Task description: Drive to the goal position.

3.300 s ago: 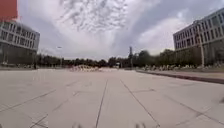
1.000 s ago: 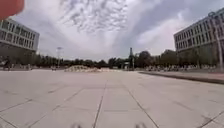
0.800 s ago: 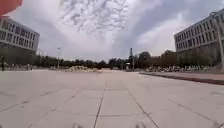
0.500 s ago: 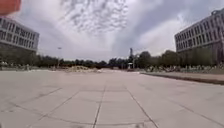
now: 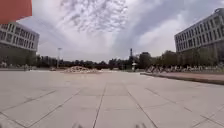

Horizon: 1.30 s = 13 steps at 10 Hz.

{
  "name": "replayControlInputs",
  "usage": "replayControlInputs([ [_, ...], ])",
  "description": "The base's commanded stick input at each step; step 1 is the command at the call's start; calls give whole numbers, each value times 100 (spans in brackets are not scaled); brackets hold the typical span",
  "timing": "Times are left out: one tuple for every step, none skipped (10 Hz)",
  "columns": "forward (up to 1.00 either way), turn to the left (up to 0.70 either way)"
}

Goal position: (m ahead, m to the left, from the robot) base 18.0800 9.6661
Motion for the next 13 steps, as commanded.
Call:
replayControlInputs([
  [70,0],
  [70,0],
  [70,0],
  [70,0],
  [70,0],
  [70,0],
  [70,0],
  [70,0],
  [70,0],
  [70,0],
  [70,0],
  [70,0],
  [70,0],
])
